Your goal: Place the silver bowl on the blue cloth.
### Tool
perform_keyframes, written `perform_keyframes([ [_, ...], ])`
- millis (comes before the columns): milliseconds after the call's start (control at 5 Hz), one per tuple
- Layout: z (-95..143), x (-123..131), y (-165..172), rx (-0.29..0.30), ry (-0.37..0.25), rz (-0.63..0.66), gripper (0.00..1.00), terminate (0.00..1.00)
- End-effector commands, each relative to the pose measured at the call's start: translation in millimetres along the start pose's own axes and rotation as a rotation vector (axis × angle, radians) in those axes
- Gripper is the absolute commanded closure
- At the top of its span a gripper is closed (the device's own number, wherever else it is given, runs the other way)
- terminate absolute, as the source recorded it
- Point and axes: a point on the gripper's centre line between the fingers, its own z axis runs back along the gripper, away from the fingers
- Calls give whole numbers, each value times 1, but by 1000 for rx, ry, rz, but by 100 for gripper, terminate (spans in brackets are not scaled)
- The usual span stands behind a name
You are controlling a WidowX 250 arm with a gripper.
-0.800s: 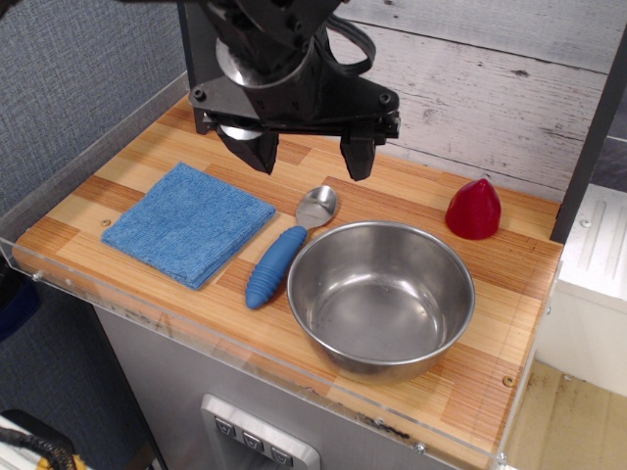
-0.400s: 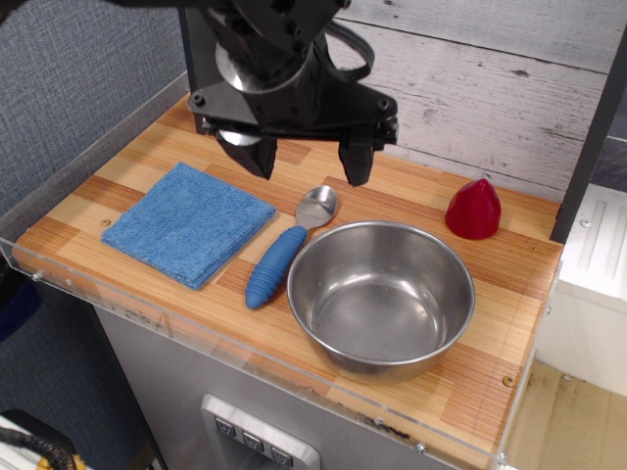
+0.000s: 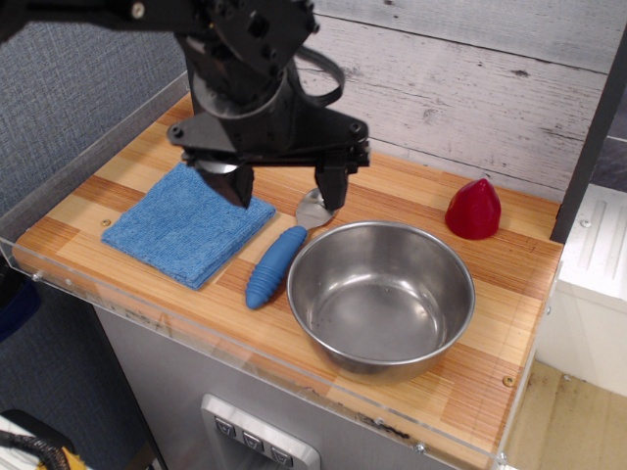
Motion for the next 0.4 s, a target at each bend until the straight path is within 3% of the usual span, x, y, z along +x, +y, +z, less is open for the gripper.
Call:
perform_keyframes([
  [0, -21, -17, 5, -5, 43, 37, 0, 0],
  [200, -33, -29, 4, -2, 81, 40, 0, 0],
])
